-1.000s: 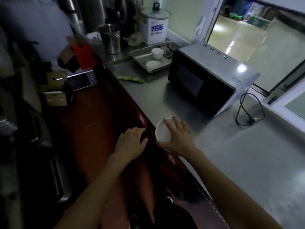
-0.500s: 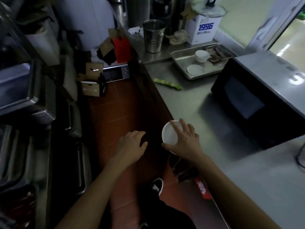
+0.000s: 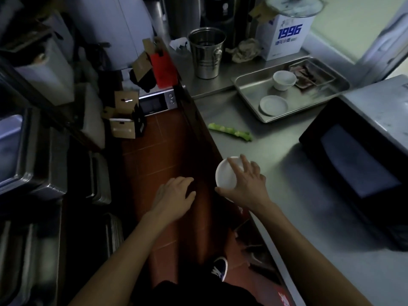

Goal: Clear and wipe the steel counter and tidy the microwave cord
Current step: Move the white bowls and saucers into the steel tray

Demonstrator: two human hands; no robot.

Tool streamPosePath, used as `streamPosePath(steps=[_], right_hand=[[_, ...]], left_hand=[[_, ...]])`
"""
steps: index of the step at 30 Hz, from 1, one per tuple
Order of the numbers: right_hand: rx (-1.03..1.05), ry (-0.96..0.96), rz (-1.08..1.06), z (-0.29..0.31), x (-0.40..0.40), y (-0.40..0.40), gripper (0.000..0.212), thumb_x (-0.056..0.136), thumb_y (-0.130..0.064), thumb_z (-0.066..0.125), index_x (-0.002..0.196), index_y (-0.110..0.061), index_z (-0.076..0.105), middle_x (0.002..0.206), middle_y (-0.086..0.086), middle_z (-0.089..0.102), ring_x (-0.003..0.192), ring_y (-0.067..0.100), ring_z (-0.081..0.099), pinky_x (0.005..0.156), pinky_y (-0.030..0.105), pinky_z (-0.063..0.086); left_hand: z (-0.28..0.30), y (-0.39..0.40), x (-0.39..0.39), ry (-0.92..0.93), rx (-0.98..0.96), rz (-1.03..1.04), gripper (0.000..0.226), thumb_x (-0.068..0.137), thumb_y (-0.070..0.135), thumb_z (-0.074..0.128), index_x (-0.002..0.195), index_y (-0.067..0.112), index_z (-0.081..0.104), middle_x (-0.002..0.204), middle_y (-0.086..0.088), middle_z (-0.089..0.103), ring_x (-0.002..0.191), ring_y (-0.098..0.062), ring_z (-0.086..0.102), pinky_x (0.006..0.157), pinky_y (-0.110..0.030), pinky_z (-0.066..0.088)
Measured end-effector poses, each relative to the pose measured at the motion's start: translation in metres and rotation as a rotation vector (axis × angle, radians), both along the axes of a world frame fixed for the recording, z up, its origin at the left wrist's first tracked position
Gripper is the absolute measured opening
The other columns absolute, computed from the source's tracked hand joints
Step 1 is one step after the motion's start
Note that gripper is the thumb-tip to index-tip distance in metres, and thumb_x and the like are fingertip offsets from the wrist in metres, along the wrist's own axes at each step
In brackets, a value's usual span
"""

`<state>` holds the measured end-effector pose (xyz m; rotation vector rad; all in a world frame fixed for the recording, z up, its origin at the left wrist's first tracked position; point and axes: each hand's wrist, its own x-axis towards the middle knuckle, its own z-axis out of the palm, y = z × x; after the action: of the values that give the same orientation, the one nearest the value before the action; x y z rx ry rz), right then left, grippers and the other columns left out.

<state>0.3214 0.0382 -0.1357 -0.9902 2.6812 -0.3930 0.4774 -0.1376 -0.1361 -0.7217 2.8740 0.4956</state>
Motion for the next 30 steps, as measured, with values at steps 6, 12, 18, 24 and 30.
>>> streamPosePath(steps=[6,12,18,24,30], right_hand=[[0.022,-0.004,-0.078,-0.002,-0.038,-0.015,0.103,0.066,-0.08,0.062,0.15,-0.038,0.021,0.162,0.006,0.012,0.143,0.038,0.016,0.104,0.059,0.032],[0.075,-0.048,-0.198,-0.005,-0.076,-0.039,0.102,0.067,-0.082,0.058,0.152,-0.04,0.018,0.164,0.002,0.007,0.146,0.036,0.011,0.109,0.059,0.027],[0.103,-0.066,-0.382,0.001,-0.11,-0.079,0.101,0.07,-0.077,0.064,0.152,-0.041,0.017,0.165,0.003,0.005,0.148,0.035,0.006,0.114,0.058,0.023],[0.099,-0.09,-0.541,0.003,-0.123,-0.114,0.101,0.07,-0.075,0.066,0.153,-0.04,0.018,0.166,-0.001,0.003,0.149,0.034,0.004,0.111,0.062,0.021],[0.089,-0.113,-0.639,-0.001,-0.132,-0.127,0.102,0.069,-0.075,0.067,0.153,-0.042,0.018,0.166,-0.002,0.003,0.148,0.033,0.006,0.112,0.062,0.022]], left_hand=[[-0.009,-0.026,-0.065,0.02,0.031,-0.067,0.051,0.098,0.044,0.047,0.146,0.026,0.043,0.148,0.003,0.047,0.133,-0.019,0.044,0.107,-0.04,0.039],[-0.023,-0.07,-0.134,0.04,0.061,-0.184,0.051,0.098,0.045,0.046,0.146,0.027,0.042,0.147,0.004,0.047,0.13,-0.018,0.044,0.104,-0.039,0.04],[-0.03,-0.132,-0.206,0.058,0.081,-0.314,0.051,0.099,0.044,0.046,0.146,0.024,0.042,0.148,0.001,0.046,0.132,-0.02,0.044,0.106,-0.04,0.037],[-0.038,-0.166,-0.266,0.054,0.086,-0.48,0.046,0.096,0.036,0.049,0.14,0.022,0.049,0.14,-0.002,0.053,0.125,-0.023,0.048,0.101,-0.041,0.039],[-0.062,-0.168,-0.301,0.028,0.075,-0.637,0.043,0.093,0.03,0.051,0.135,0.021,0.052,0.133,-0.002,0.054,0.119,-0.023,0.049,0.096,-0.041,0.039]])
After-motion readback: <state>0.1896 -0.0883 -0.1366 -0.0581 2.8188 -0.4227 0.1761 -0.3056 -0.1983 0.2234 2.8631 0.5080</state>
